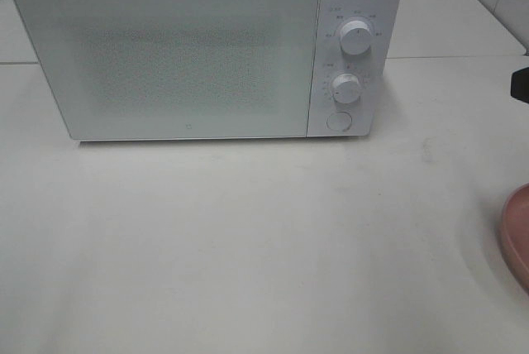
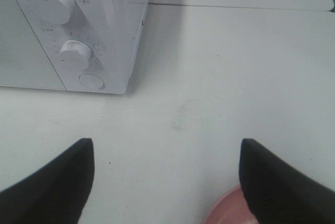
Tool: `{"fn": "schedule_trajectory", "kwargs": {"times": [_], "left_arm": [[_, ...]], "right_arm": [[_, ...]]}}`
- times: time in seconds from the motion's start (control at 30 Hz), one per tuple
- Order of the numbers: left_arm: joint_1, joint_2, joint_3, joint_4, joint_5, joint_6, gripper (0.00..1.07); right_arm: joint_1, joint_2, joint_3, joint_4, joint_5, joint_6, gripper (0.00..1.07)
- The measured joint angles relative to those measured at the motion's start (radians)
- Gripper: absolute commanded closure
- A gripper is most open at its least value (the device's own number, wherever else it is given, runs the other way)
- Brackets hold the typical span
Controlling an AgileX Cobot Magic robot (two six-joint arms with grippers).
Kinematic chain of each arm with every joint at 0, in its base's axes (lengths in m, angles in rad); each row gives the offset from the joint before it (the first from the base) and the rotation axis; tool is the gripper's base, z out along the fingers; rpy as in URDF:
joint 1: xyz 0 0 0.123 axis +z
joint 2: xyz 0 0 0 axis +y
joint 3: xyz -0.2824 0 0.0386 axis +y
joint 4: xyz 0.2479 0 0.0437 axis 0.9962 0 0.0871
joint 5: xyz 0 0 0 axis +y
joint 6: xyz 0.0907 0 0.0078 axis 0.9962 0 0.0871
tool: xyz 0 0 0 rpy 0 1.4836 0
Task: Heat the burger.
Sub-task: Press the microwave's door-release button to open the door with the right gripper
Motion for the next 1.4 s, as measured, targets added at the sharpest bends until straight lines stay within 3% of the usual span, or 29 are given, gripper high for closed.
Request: {"fn": "schedule_trajectory", "kwargs": {"times": [0.47, 0.67, 0.83, 0.97, 1.33, 1.4], "left_arm": [[0.0, 0.0, 0.0, 0.0, 0.0, 0.0, 0.08], [0.0, 0.0, 0.0, 0.0, 0.0, 0.0, 0.08], [0.0, 0.0, 0.0, 0.0, 0.0, 0.0, 0.08], [0.0, 0.0, 0.0, 0.0, 0.0, 0.0, 0.08], [0.0, 0.0, 0.0, 0.0, 0.0, 0.0, 0.08], [0.0, 0.0, 0.0, 0.0, 0.0, 0.0, 0.08]], "right_arm": [[0.0, 0.238, 0.001, 0.0, -0.317, -0.002, 0.33], [0.0, 0.304, 0.082, 0.019, -0.562, -0.049, 0.33], [0.006, 0.352, 0.181, 0.112, -0.753, -0.112, 0.34], [0.1, 0.397, 0.241, 0.227, -0.913, -0.235, 0.34], [0.352, 0.53, 0.257, 0.529, -1.092, -0.465, 0.34], [0.439, 0.573, 0.256, 0.629, -1.166, -0.511, 0.34]]}}
